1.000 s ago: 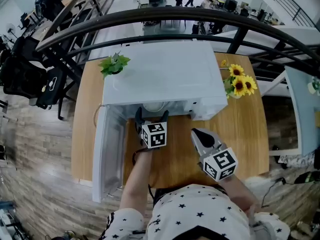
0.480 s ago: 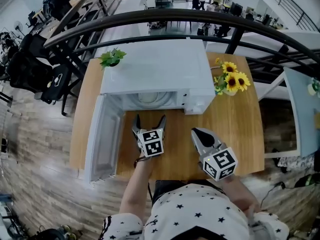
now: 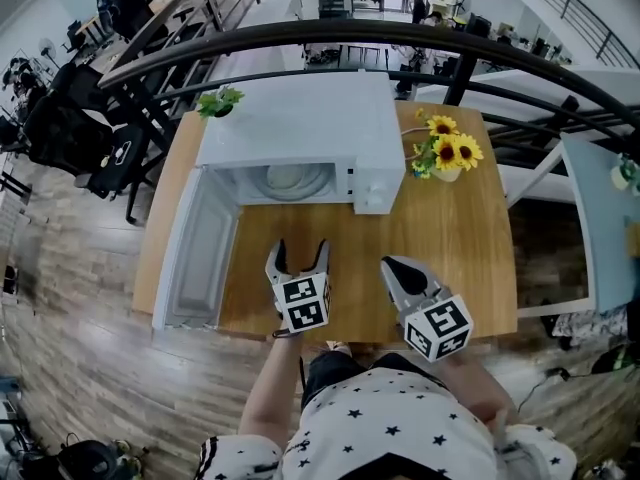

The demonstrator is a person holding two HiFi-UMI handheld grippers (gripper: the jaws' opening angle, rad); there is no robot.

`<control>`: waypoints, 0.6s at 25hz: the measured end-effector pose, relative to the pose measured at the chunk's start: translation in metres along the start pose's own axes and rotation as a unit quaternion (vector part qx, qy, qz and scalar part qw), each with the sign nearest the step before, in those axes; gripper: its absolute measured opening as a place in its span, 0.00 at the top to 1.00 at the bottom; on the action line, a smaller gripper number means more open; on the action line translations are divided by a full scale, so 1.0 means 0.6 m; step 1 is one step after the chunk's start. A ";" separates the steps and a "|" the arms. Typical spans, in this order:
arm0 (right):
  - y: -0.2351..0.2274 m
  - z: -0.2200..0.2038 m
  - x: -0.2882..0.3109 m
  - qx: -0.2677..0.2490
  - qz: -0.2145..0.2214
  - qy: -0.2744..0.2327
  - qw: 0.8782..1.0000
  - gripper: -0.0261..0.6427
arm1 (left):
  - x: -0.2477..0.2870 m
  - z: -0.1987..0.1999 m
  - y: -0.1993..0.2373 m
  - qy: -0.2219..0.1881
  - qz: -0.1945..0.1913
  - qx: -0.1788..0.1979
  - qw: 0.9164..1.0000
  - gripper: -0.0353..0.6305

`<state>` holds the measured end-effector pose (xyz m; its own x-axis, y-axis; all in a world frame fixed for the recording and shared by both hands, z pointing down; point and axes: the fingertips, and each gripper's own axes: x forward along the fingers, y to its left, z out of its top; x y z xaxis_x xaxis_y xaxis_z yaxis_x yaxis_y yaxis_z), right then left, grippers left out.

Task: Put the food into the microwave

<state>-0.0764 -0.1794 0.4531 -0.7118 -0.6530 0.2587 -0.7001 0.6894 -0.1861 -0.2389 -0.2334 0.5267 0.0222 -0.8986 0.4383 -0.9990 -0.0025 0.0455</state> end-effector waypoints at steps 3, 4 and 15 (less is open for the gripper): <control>0.006 -0.005 -0.029 0.000 0.001 -0.005 1.000 0.95 | -0.037 -0.006 -0.016 -0.008 0.012 -0.004 1.000 0.52; 0.008 -0.007 -0.038 0.000 0.001 -0.006 1.000 0.95 | -0.049 -0.008 -0.023 -0.010 0.013 -0.005 1.000 0.54; 0.030 -0.038 -0.150 -0.001 -0.005 -0.022 1.000 0.95 | -0.190 -0.032 -0.100 -0.049 0.008 -0.029 0.998 0.76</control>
<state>-0.0234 -0.1012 0.4480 -0.7063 -0.6731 0.2191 -0.7073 0.6833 -0.1812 -0.1807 -0.1224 0.4910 0.0003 -0.9372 0.3489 -0.9950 0.0344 0.0935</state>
